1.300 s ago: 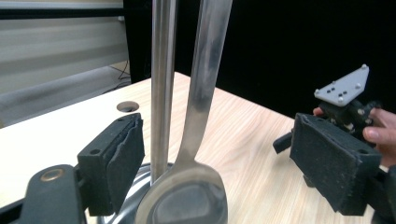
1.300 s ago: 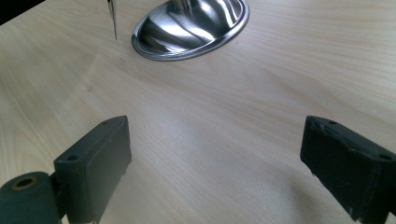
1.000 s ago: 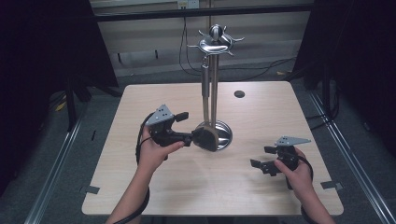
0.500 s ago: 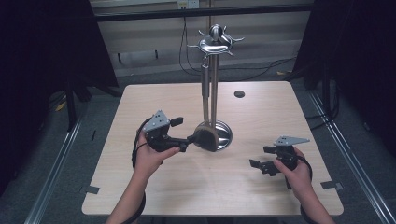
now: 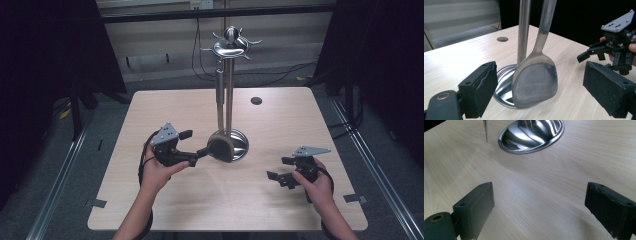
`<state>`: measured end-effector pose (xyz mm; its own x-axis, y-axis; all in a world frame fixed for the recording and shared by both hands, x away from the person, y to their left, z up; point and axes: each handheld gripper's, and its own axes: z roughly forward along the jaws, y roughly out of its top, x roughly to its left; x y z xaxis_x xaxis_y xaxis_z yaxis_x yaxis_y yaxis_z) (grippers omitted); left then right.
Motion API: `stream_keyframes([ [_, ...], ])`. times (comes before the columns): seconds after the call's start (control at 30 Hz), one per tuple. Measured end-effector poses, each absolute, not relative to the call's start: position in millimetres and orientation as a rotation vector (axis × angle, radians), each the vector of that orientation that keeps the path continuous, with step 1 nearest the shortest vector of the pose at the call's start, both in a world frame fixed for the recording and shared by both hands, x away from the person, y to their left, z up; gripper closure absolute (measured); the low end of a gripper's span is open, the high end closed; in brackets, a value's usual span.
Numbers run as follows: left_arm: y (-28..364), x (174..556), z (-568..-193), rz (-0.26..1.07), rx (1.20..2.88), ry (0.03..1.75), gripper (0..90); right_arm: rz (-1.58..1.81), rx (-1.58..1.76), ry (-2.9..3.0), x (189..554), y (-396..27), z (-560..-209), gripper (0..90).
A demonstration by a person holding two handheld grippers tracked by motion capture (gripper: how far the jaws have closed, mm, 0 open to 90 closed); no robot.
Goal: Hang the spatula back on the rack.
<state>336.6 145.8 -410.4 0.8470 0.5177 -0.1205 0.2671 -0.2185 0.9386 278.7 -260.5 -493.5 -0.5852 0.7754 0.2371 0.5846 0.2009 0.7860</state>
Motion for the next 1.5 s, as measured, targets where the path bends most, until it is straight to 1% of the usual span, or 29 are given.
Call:
stream_keyframes([
  [0.57, 160.3, 336.2, -432.6, 0.251, 1.826, 0.645, 12.3, 1.328, 1.312, 2.262, 279.0, -261.1, -493.6, 8.6],
  [0.6, 160.7, 334.5, -433.7, 0.283, 1.830, 0.677, 12.3, 1.329, 1.311, 2.261, 278.9, -261.1, -493.5, 8.6],
  [0.63, 161.8, 335.6, -436.0, 0.243, 1.817, 0.654, 12.3, 1.330, 1.309, 2.259, 278.9, -261.2, -493.4, 8.6],
  [0.7, 164.4, 335.6, -437.1, 0.260, 1.845, 0.664, 12.3, 1.330, 1.310, 2.256, 278.8, -261.6, -493.0, 8.6],
  [0.97, 174.2, 337.1, -448.6, 0.255, 1.824, 0.698, 12.4, 1.338, 1.314, 2.254, 278.6, -261.8, -492.6, 8.6],
  [1.2, 182.7, 335.3, -454.9, 0.283, 1.840, 0.728, 12.4, 1.335, 1.306, 2.259, 278.2, -260.6, -492.8, 8.6],
  [1.37, 188.2, 334.4, -459.2, 0.285, 1.835, 0.747, 12.4, 1.336, 1.308, 2.263, 277.7, -260.5, -492.0, 8.6],
  [1.4, 189.0, 333.1, -459.7, 0.287, 1.832, 0.771, 12.4, 1.335, 1.307, 2.264, 277.7, -260.4, -492.0, 8.6],
  [1.5, 190.5, 332.8, -460.1, 0.269, 1.825, 0.762, 12.5, 1.336, 1.302, 2.263, 277.1, -260.6, -491.7, 8.8],
])
